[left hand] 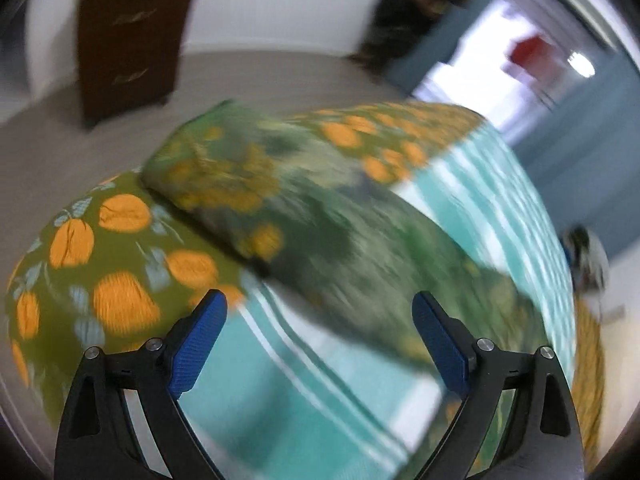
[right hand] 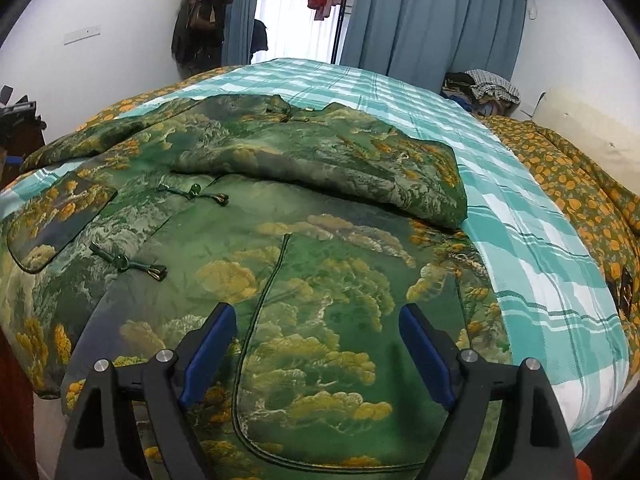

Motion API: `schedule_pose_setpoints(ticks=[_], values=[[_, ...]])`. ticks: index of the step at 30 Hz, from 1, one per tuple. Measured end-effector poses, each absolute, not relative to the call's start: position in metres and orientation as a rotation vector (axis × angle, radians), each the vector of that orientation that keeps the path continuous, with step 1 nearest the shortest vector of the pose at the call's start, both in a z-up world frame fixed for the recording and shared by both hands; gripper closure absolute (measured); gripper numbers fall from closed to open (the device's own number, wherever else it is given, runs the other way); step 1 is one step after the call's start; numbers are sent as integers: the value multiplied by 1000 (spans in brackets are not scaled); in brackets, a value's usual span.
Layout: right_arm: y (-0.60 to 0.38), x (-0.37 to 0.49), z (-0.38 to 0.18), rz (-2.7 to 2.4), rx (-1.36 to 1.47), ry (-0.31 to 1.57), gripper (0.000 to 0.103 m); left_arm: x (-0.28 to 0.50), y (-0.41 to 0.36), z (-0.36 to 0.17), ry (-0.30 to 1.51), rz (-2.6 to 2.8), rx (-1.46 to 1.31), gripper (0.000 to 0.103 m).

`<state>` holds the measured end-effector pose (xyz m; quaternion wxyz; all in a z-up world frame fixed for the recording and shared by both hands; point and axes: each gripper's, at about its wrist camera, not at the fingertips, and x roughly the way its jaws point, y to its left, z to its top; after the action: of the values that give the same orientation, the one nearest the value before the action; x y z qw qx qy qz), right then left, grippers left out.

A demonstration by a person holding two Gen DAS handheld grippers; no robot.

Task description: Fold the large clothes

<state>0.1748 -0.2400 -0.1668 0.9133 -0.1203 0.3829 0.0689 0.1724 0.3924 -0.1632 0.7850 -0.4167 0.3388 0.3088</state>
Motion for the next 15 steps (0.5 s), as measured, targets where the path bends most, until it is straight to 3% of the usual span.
schedule_pose_setpoints(ticks=[5,6,8,9,10,15], values=[[-243,181,-171,121,-224,811,17,182,432,-192,760,768,-984,12],[-243,183,-172,119,-218,817,17,182,434,-194,735,778,-1008,19],[-243,187,-175,117,-207,828,17,181,440,-196,675,767,-1060,43],[-243,188,-175,116,-205,830,17,181,441,-196,675,767,-1060,72],[-242,189,-176,116,-203,831,17,182,441,-194,679,764,-1045,89],[-241,192,-172,125,-186,818,17,190,414,-153,663,749,-861,93]])
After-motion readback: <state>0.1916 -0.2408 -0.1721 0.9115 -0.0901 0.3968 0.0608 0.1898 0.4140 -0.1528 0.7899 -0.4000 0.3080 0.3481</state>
